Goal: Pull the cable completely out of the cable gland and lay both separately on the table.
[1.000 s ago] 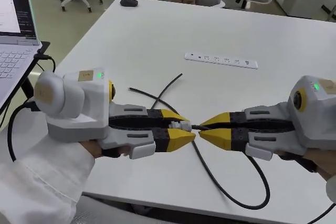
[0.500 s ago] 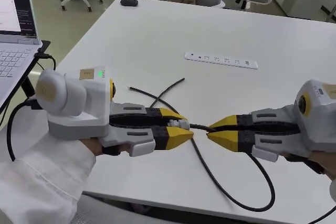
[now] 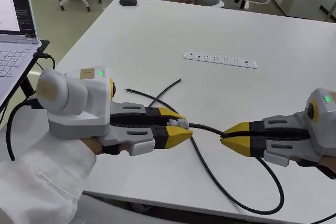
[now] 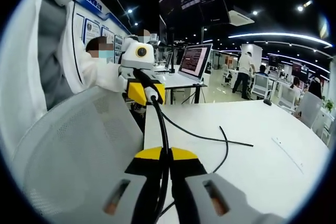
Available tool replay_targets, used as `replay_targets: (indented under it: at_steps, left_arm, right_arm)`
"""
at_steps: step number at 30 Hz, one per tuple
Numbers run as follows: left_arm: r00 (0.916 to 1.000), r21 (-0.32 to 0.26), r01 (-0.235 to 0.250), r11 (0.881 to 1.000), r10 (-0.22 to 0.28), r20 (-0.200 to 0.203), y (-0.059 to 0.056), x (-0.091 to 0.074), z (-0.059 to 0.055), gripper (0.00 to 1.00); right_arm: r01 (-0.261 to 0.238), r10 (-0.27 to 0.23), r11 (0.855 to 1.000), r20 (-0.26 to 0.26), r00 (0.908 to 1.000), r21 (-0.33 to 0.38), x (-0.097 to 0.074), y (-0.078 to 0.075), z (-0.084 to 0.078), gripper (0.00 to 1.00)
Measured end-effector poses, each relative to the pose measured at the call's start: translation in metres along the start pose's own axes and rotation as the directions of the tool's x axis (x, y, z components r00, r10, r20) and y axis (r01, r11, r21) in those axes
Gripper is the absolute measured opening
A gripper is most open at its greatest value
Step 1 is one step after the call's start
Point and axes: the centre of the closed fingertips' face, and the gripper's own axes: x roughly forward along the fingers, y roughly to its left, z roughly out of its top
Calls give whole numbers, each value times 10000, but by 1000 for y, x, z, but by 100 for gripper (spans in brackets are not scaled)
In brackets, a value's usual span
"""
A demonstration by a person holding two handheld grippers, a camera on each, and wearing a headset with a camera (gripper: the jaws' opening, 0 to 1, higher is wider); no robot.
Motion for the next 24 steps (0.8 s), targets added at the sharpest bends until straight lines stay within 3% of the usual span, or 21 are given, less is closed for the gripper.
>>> replay_targets:
  at_steps: [7, 12, 20, 24]
  left_arm:
    - [10000, -51, -57, 10000, 57, -2, 2, 0, 0, 17]
    - [10000, -123, -55, 9999, 55, 31, 2, 0, 0, 17]
    - [9999, -241, -155, 9996, 156, 59, 4, -2, 1, 17]
    - [9998, -192, -69, 9998, 73, 166, 2, -1, 3, 17]
  right_arm:
    - [429, -417, 9988, -461, 9981, 240, -16, -11, -20, 3]
    - [592, -573, 9975, -504, 9971, 380, -22, -12, -27, 3]
    - [596, -582, 9944, -185, 9981, 869, -27, -10, -15, 4]
    - [538, -532, 9977, -166, 9984, 402, -25, -8, -1, 14]
